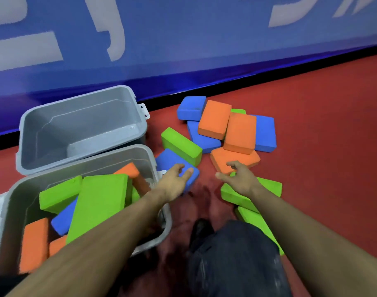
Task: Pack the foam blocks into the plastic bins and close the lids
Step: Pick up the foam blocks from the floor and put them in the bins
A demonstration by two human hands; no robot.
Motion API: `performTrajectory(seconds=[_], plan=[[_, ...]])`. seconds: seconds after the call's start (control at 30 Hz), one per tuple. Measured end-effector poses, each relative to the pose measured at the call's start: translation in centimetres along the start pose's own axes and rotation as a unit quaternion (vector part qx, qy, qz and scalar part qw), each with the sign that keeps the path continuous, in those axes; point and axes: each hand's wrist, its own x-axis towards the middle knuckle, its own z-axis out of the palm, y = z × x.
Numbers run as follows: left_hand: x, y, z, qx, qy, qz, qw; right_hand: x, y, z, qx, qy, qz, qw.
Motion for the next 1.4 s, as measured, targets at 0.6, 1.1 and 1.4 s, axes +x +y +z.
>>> performTrajectory(seconds=[0.6, 1.1, 1.4], plan=[[10.2, 1.1, 20.7, 0.043, -0.190, -0.020, 0.981, 5.7, 25.2, -0.7, 0.346, 0.165, 0.266, 0.884], [10.7, 5.0, 21.3, 0.004, -0.181, 0.021, 0.983, 4.7, 17.9, 4.5, 0.461, 0.229, 0.116, 0.849], [11.2, 1.7, 18.4, 0.093, -0.079, -0.013, 0.992, 2.3, 20.6, 7.8, 0.359, 0.049, 0.147, 0.920]])
